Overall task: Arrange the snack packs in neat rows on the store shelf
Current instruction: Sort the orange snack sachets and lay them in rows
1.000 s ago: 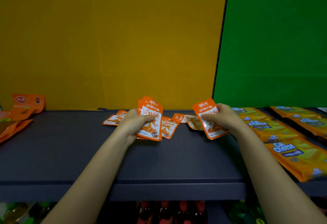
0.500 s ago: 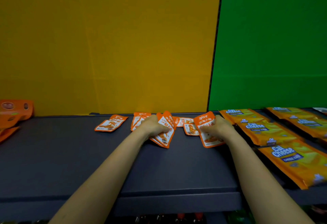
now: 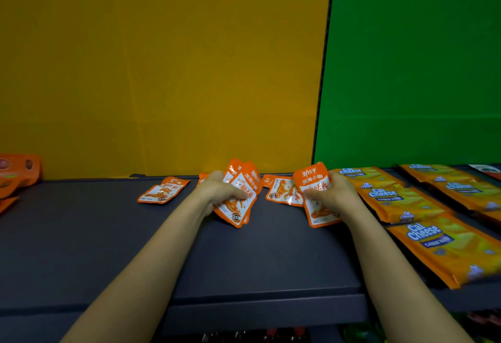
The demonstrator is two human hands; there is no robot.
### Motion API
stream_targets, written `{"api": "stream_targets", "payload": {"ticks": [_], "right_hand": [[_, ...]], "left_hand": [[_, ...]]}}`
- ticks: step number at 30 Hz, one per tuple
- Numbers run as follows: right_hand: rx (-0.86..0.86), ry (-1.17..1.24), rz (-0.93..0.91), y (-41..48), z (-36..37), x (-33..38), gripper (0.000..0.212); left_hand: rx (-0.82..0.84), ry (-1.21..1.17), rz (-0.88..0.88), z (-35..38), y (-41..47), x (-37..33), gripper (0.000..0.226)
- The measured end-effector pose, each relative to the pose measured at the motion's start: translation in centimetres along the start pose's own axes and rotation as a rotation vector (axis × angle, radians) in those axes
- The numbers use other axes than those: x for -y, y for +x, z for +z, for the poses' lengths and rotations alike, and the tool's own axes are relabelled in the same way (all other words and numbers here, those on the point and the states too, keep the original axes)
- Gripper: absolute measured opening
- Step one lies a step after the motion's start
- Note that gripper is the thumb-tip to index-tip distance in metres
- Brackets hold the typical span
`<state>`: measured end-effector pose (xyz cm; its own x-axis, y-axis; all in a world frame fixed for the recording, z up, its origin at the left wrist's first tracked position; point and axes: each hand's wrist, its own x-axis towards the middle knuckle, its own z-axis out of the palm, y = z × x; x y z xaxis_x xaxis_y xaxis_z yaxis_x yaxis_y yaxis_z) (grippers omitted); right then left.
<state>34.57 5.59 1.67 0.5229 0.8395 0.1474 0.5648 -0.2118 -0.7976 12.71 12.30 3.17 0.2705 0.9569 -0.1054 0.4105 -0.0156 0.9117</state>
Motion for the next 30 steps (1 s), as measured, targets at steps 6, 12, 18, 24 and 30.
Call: {"api": "stream_targets", "payload": {"ticks": [6, 12, 18, 24, 30], "right_hand": [[0.168, 0.388, -0.222, -3.3, -2.4, 1.5, 0.024], [0.429, 0.373, -0.298, -6.3, -2.3, 3.1, 0.037], [0.394, 0.295, -0.267, -9.2, -3.8, 2.8, 0.029], [0.242, 0.255, -0.213, -13.4, -6.4, 1.8, 0.034], [-0.068, 0.274, -0.136, -18.9, -10.4, -0.8, 0.029]], "left_hand": [[0.004, -0.173, 0.024, -2.3, -1.1, 0.3, 0.021], [0.318, -0.31, 0.02, -0.9, -4.3, 0.0, 0.013], [0.502, -0.448, -0.067, 1.0, -7.2, 0.0, 0.009], [0.688, -0.444, 0.085, 4.5, -9.9, -0.1, 0.008], [0.747, -0.408, 0.237, 9.5, -12.4, -0.7, 0.018]]}}
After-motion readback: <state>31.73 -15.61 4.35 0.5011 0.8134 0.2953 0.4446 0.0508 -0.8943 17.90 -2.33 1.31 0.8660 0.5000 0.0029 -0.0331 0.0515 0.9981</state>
